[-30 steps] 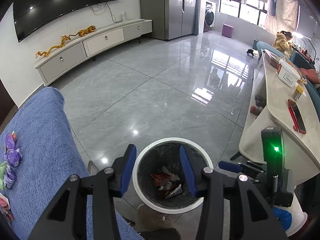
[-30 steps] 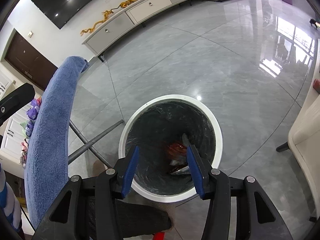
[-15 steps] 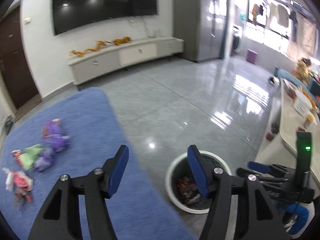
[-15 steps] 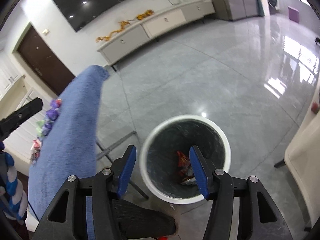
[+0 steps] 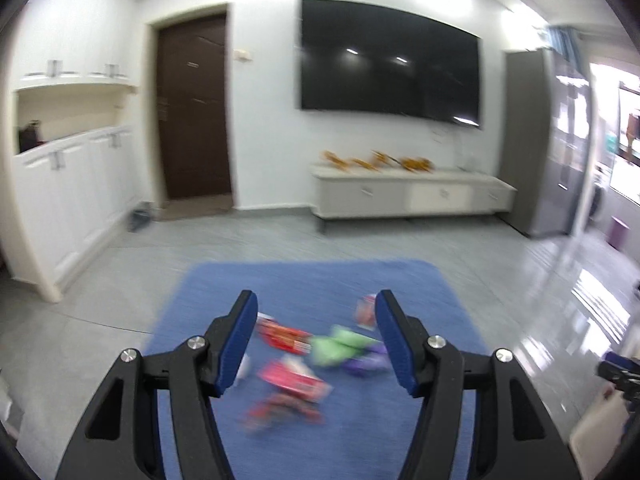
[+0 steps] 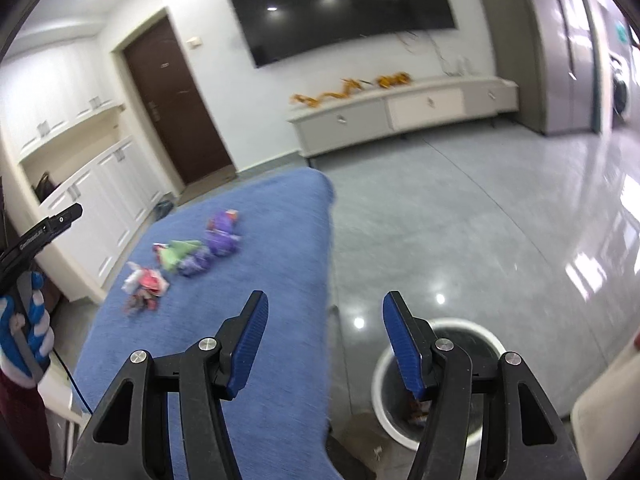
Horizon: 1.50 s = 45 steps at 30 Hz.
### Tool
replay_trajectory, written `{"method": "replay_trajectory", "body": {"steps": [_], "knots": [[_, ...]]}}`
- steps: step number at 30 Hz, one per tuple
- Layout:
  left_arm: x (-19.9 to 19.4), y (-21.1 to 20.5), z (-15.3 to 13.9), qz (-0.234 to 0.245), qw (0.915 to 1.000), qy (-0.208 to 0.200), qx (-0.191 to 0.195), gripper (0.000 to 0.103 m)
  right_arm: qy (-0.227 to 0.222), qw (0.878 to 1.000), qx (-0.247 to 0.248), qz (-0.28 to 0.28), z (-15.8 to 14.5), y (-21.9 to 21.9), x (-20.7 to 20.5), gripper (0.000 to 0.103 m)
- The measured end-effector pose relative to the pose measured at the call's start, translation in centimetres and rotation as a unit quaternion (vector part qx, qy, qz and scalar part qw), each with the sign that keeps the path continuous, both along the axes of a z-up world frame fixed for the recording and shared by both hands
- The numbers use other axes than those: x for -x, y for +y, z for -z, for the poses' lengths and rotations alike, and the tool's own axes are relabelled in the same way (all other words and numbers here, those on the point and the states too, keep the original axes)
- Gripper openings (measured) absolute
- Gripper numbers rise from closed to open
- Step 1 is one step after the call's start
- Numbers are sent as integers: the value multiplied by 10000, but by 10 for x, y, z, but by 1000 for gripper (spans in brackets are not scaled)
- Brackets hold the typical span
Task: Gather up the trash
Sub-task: 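Grasp the purple wrapper with the right tool while the left tool grasps the red-clear wrapper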
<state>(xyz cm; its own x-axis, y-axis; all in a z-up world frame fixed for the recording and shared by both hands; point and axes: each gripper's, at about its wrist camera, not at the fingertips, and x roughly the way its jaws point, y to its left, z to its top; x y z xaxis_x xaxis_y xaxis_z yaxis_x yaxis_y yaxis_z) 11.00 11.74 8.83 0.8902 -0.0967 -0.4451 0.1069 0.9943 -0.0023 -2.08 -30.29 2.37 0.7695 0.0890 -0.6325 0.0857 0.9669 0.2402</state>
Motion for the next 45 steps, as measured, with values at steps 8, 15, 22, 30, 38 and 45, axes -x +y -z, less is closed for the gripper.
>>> {"method": "replay_trajectory", "body": {"steps": [8, 15, 22, 30, 38, 45], "knots": [[-14, 108, -24, -950, 9945, -360, -255, 60, -275, 9956, 398, -808, -45, 76, -37, 60], [-37, 119, 34, -528, 9971, 187, -514, 60, -124, 9899, 455, -1335, -37, 131, -76, 60], [-45, 78, 103, 444, 9946, 859, -384, 60, 386, 9858, 430, -1577, 7, 169, -124, 60], [-66, 53, 166, 983, 9813, 1655, -27, 60, 959, 9807, 389, -1662, 67, 205, -188, 60], [-88, 45, 191, 1200, 9712, 2030, 352, 60, 1231, 9779, 307, -1664, 109, 225, -237, 70], [-91, 37, 204, 1284, 9643, 2289, 354, 59, 1295, 9774, 280, -1647, 127, 232, -253, 64]]}}
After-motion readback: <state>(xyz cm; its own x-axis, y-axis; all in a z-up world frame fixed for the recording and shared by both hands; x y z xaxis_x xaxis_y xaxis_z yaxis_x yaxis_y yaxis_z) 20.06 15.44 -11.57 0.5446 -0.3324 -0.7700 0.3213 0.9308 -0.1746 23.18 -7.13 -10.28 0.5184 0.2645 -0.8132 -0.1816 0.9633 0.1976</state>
